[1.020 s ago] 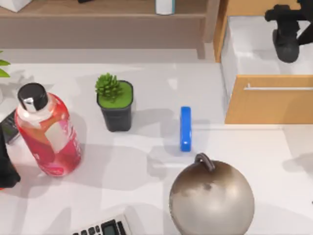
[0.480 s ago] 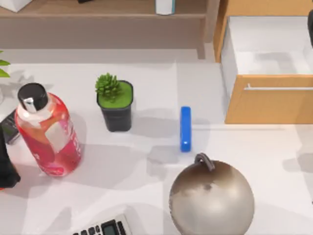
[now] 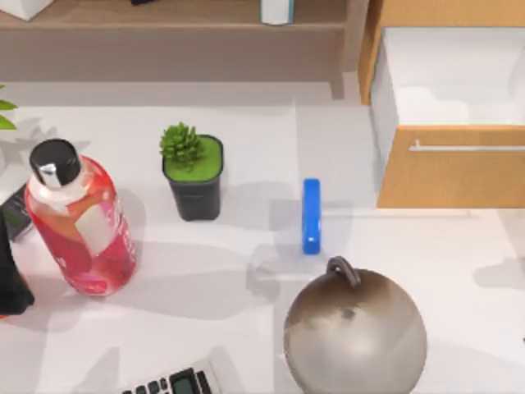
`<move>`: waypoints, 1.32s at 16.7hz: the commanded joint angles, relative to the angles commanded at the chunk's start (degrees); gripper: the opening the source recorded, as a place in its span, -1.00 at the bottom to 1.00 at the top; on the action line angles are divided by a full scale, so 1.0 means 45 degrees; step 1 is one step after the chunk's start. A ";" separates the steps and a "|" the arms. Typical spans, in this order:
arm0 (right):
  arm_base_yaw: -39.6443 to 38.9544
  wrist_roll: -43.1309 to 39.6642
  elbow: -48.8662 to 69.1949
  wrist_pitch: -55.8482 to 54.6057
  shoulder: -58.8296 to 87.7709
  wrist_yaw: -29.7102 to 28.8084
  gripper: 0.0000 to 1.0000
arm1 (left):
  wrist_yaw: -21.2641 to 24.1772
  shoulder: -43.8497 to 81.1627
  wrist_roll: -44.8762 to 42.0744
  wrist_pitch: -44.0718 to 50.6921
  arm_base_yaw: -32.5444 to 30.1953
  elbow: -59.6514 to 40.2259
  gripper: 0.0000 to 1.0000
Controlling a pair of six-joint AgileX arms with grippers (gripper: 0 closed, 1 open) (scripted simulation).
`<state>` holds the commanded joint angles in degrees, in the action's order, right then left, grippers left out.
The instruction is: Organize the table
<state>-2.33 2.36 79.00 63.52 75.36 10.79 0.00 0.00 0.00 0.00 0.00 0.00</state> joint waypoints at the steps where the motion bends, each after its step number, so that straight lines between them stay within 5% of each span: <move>1: 0.0063 -0.0044 -0.0965 -0.0162 -0.0431 -0.0080 -1.00 | 0.0000 0.0000 0.0000 0.0000 0.0000 0.0000 1.00; 10: 0.1167 -0.1403 -0.9790 -0.2338 -0.2510 -0.1790 -1.00 | 0.0000 0.0000 0.0000 0.0000 0.0000 0.0000 1.00; 22: 0.1453 -0.1765 -1.0785 -0.2852 -0.2573 -0.2275 -1.00 | 0.0000 0.0000 0.0000 0.0000 0.0000 0.0000 1.00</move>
<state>4.21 -5.58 30.46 50.69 63.78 0.56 0.00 0.00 0.00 0.00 0.00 0.00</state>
